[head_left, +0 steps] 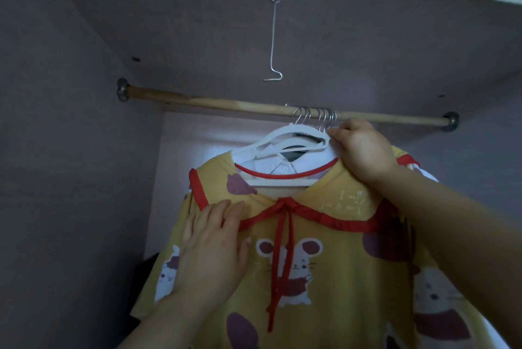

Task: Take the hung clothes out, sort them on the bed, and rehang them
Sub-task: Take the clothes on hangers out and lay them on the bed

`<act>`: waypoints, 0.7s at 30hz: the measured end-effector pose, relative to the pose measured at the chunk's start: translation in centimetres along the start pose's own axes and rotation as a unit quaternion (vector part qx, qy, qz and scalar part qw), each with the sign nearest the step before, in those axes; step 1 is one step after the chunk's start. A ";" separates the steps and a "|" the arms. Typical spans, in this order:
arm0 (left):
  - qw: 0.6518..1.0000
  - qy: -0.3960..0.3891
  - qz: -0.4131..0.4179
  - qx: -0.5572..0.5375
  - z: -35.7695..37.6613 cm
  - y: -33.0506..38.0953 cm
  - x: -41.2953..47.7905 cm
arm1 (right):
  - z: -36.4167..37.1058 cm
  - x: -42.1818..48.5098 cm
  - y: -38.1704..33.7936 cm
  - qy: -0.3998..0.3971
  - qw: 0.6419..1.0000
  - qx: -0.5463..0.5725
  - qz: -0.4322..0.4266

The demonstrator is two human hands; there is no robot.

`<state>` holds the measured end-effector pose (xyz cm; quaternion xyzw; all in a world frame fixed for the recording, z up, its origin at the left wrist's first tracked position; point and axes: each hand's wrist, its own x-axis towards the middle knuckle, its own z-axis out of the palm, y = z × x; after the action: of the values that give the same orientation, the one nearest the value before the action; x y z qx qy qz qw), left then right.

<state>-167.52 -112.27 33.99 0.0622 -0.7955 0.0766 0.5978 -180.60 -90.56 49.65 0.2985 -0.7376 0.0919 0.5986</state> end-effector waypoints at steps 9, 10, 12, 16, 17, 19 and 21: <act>0.999 0.036 -0.027 -0.028 -1.2 -0.8 0.7 | -1.6 -0.6 -1.5 0.083 0.995 0.055 -0.025; 0.998 0.048 -0.026 -0.033 -1.5 -0.8 1.0 | -1.8 -1.3 -1.8 0.099 0.992 0.070 -0.038; 0.996 0.075 -0.029 -0.031 -2.2 -0.5 1.7 | -2.6 -2.7 -2.4 0.119 0.987 0.093 -0.059; 0.991 0.113 -0.056 -0.035 -4.1 0.3 3.0 | -4.4 -5.9 -3.7 0.150 0.976 0.118 -0.101; 0.991 0.113 -0.061 -0.025 -4.7 0.6 3.0 | -5.0 -6.8 -4.0 0.151 0.974 0.129 -0.108; 0.993 0.098 -0.064 -0.005 -6.0 1.1 2.5 | -6.2 -8.6 -4.5 0.147 0.971 0.150 -0.112; 0.994 0.093 -0.057 0.016 -7.5 1.5 1.3 | -7.3 -10.2 -4.7 0.147 0.969 0.163 -0.112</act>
<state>-161.15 -109.37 37.25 0.1094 -0.7301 0.0609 0.6718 -170.89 -87.39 40.95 0.4561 -0.5781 0.1861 0.6505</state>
